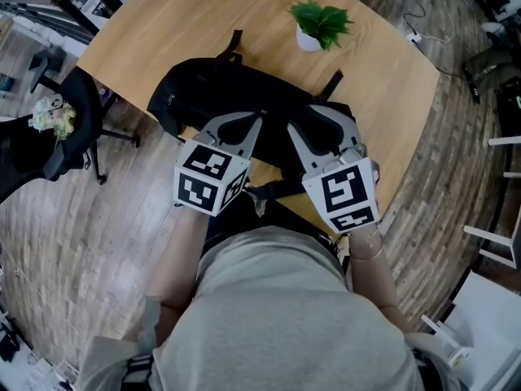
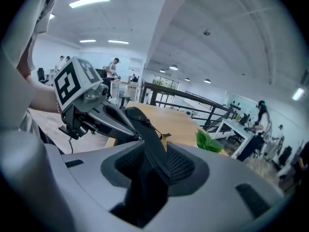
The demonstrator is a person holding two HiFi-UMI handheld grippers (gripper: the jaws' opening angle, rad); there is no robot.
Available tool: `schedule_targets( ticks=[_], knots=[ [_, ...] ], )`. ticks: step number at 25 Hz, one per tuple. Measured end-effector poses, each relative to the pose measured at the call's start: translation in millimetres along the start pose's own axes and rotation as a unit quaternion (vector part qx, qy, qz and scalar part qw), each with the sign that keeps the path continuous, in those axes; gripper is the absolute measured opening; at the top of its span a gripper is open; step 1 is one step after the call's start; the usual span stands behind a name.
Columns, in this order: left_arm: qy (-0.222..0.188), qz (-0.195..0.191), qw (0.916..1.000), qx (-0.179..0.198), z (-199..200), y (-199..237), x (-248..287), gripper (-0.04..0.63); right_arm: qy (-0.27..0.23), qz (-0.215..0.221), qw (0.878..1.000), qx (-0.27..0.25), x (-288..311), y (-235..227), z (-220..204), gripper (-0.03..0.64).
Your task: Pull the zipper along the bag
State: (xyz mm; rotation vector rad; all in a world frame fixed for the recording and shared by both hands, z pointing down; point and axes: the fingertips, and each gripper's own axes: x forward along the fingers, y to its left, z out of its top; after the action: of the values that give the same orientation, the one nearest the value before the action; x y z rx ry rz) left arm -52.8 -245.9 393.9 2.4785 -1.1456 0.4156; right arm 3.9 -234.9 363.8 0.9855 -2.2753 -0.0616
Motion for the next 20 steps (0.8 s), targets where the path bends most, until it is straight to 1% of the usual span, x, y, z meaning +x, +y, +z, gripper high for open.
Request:
schedule_targets(
  ticks=[3, 7, 11, 14, 16, 17, 20],
  knots=[
    [-0.001, -0.005, 1.0000, 0.001, 0, -1, 0, 0.018, 0.017, 0.017, 0.999, -0.047, 12, 14, 2, 0.153],
    [-0.003, -0.011, 0.9999, 0.004, 3, 0, 0, 0.017, 0.045, 0.031, 0.994, -0.094, 31, 24, 0, 0.153],
    [-0.004, -0.018, 0.9998, 0.009, 5, -1, 0, 0.017, 0.079, 0.042, 0.986, -0.140, 45, 29, -8, 0.151],
    [-0.006, -0.021, 0.9997, 0.012, 7, -2, -1, 0.017, 0.095, 0.049, 0.980, -0.170, 51, 32, -12, 0.129],
    [-0.007, -0.022, 0.9996, 0.014, 9, -2, -2, 0.017, 0.103, 0.045, 0.976, -0.185, 54, 32, -13, 0.097],
    [-0.007, -0.021, 0.9996, 0.016, 9, -3, -3, 0.017, 0.106, 0.043, 0.975, -0.188, 55, 32, -14, 0.092],
    [-0.004, -0.021, 0.9995, 0.025, 7, -3, -4, 0.017, 0.108, 0.040, 0.976, -0.186, 54, 34, -15, 0.059]
  ],
)
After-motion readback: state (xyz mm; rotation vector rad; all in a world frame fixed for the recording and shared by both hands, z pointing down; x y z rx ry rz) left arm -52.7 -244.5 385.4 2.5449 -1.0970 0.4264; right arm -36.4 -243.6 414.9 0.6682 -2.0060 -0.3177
